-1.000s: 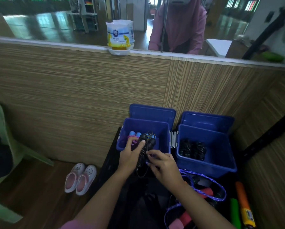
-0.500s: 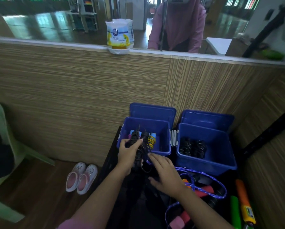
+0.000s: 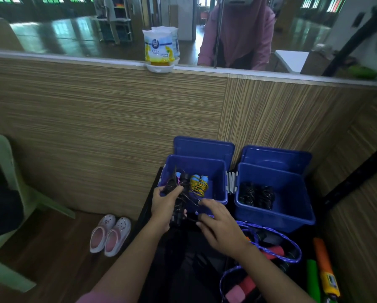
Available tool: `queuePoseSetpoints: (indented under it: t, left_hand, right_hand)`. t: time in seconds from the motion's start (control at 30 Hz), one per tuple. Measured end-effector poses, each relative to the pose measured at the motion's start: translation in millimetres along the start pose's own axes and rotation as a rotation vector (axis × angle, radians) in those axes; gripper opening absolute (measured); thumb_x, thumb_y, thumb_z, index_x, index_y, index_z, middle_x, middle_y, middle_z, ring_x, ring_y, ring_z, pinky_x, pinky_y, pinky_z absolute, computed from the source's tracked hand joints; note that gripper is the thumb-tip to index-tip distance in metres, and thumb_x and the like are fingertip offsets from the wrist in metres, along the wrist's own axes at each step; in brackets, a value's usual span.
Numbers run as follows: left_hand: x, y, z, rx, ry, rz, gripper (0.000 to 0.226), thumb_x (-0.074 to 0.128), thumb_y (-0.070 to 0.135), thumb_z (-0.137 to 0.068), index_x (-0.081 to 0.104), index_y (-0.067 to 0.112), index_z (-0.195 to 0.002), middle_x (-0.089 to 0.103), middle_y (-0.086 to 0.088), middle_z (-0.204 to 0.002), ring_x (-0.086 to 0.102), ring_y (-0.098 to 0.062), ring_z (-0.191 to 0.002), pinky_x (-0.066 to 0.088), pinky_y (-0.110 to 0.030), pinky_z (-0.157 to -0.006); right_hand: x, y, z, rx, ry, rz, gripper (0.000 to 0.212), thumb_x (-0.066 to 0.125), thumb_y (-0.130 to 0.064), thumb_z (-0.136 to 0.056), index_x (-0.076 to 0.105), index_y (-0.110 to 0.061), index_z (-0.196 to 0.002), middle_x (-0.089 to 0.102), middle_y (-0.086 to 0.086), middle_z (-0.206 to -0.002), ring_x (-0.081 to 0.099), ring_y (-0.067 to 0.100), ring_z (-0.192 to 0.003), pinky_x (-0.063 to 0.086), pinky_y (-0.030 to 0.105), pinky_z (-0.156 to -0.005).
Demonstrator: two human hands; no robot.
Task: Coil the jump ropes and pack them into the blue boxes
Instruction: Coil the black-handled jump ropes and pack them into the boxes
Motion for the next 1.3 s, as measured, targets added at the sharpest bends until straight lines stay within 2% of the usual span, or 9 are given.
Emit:
queuePoseSetpoints:
  t: [0.13, 0.33, 0.47, 0.6, 0.7, 0.83, 1.0, 1.13, 1.3]
  left_hand:
    - [0, 0, 4, 0.132, 0.007, -0.199, 0.048, 0.079, 0.040, -0.057, 0.052, 0.030, -0.096, 0.071, -0.010, -0.083, 0.067, -0.031, -0.060, 0.057, -0.048, -0.061]
    - [7, 7, 17, 0.378, 0.004, -0.552, 0.035, 0.078, 0.028, -0.070, 0.053, 0.028, -0.094, 0.066, 0.009, -0.071, 0.058, 0.005, -0.060, 0.038, -0.006, -0.053]
    - [8, 9, 20, 0.427, 0.025, -0.538, 0.036, 0.076, 0.027, -0.071, 0.050, 0.030, -0.094, 0.067, 0.005, -0.072, 0.063, -0.004, -0.061, 0.038, -0.007, -0.049]
    - [8, 13, 21, 0.492, 0.059, -0.559, 0.040, 0.077, 0.026, -0.068, 0.049, 0.031, -0.096, 0.067, 0.007, -0.076, 0.064, -0.008, -0.068, 0.039, -0.007, -0.055]
    - [11, 14, 23, 0.581, 0.037, -0.613, 0.043, 0.076, 0.026, -0.068, 0.048, 0.032, -0.100, 0.064, 0.009, -0.084, 0.060, -0.002, -0.074, 0.038, -0.003, -0.060]
    - [11, 7, 19, 0.642, -0.030, -0.719, 0.053, 0.069, 0.038, -0.067, 0.049, 0.031, -0.115, 0.060, 0.008, -0.099, 0.059, -0.008, -0.089, 0.043, -0.013, -0.073]
    - [10, -1, 23, 0.712, -0.082, -0.794, 0.061, 0.069, 0.033, -0.071, 0.047, 0.029, -0.128, 0.056, 0.007, -0.104, 0.056, -0.008, -0.095, 0.042, -0.021, -0.081]
    - [12, 0, 26, 0.739, -0.112, -0.750, 0.064, 0.070, 0.025, -0.076, 0.045, 0.023, -0.134, 0.053, 0.007, -0.111, 0.052, 0.002, -0.098, 0.035, -0.006, -0.082]
    - [11, 2, 22, 0.706, -0.199, -0.717, 0.064, 0.067, 0.019, -0.080, 0.040, 0.020, -0.138, 0.052, 0.008, -0.126, 0.048, 0.014, -0.109, 0.030, 0.004, -0.087]
  right_hand:
    - [-15, 4, -11, 0.068, -0.049, -0.083, 0.024, 0.047, -0.030, -0.098, 0.057, -0.012, -0.086, 0.052, 0.000, -0.107, 0.051, 0.017, -0.099, 0.038, 0.029, -0.101]
    - [-15, 18, -13, 0.148, -0.204, -0.124, 0.034, 0.043, -0.044, -0.096, 0.054, -0.015, -0.081, 0.044, -0.004, -0.089, 0.049, 0.016, -0.074, 0.035, 0.020, -0.073]
    - [-19, 30, -10, 0.096, -0.272, -0.122, 0.036, 0.048, -0.045, -0.092, 0.056, -0.012, -0.079, 0.046, -0.003, -0.103, 0.052, 0.011, -0.086, 0.039, 0.027, -0.100]
    - [-25, 30, -11, -0.094, -0.139, 0.070, 0.035, 0.047, -0.035, -0.096, 0.061, -0.009, -0.079, 0.055, 0.009, -0.128, 0.045, 0.024, -0.131, 0.027, 0.042, -0.115]
    - [-25, 23, -12, -0.101, -0.098, 0.072, 0.035, 0.043, -0.031, -0.100, 0.061, -0.006, -0.083, 0.062, 0.009, -0.108, 0.062, 0.024, -0.108, 0.044, 0.038, -0.105]
    - [-31, 18, -16, 0.117, -0.116, -0.022, 0.031, 0.045, -0.038, -0.096, 0.054, -0.012, -0.082, 0.048, -0.001, -0.079, 0.053, 0.021, -0.063, 0.048, 0.034, -0.055]
    - [-34, 24, -27, 0.546, -0.103, -0.299, 0.032, 0.069, -0.028, -0.085, 0.050, -0.021, -0.060, 0.045, -0.011, -0.056, 0.045, 0.002, -0.052, 0.034, 0.018, -0.054]
    - [-28, 28, -26, 1.102, 0.033, -1.080, 0.029, 0.067, -0.005, -0.085, 0.053, -0.003, -0.059, 0.052, 0.009, -0.052, 0.061, 0.018, -0.050, 0.051, 0.024, -0.051]
    - [-16, 21, -23, 1.449, 0.170, -1.570, 0.025, 0.057, 0.002, -0.086, 0.051, -0.002, -0.062, 0.050, 0.012, -0.054, 0.061, 0.023, -0.047, 0.058, 0.037, -0.052]
Point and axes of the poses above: each hand's wrist, its own z-axis away from the middle knuckle, its own x-axis out of the palm, y = z × x, the point moved 4 cm from there along -z, towards the middle knuckle
